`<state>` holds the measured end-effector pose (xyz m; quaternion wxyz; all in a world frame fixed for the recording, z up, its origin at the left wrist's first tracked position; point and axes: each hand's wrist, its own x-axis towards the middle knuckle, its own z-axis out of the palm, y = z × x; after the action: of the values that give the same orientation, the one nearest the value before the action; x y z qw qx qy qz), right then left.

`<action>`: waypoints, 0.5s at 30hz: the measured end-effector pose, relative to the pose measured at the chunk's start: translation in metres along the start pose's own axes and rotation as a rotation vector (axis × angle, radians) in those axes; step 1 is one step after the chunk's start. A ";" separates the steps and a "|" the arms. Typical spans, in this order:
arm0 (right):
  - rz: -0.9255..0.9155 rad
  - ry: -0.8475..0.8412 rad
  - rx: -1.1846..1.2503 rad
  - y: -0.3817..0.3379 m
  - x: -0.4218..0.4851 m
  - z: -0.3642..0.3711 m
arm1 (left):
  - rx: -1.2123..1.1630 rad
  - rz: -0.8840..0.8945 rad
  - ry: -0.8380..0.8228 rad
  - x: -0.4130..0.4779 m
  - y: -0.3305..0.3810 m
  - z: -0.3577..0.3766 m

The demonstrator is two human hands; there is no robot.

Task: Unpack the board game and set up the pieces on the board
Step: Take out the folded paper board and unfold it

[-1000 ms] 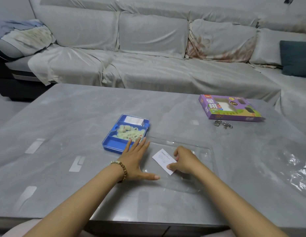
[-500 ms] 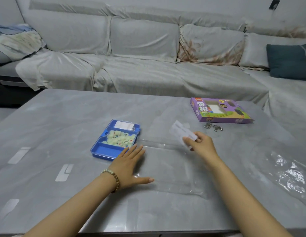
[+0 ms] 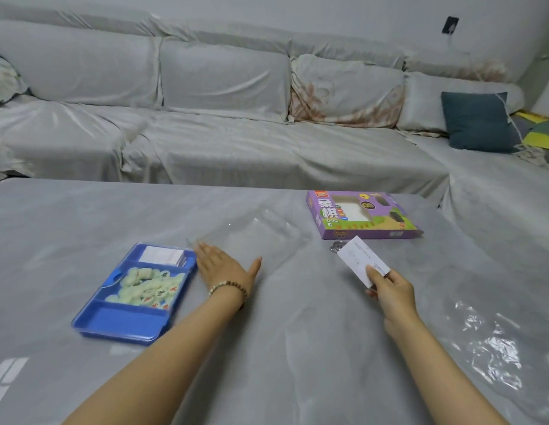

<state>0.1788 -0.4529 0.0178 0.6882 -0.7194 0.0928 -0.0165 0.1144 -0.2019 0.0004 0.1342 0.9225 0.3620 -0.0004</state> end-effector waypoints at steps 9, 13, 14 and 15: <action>-0.083 0.162 -0.181 0.013 0.092 -0.019 | -0.161 0.317 -0.177 0.003 0.090 0.025; -0.148 0.232 -0.289 0.004 0.136 -0.035 | -0.013 0.500 -0.067 -0.007 0.105 0.029; -0.138 0.243 -0.302 0.004 0.146 -0.037 | -0.008 0.551 -0.078 -0.007 0.108 0.031; -0.123 0.245 -0.318 0.005 0.154 -0.039 | -0.014 0.594 -0.097 -0.005 0.110 0.034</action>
<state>0.3236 -0.5155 -0.0013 0.5474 -0.8158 0.1332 -0.1312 0.1874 -0.2913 -0.0041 0.1518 0.9860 0.0695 -0.0026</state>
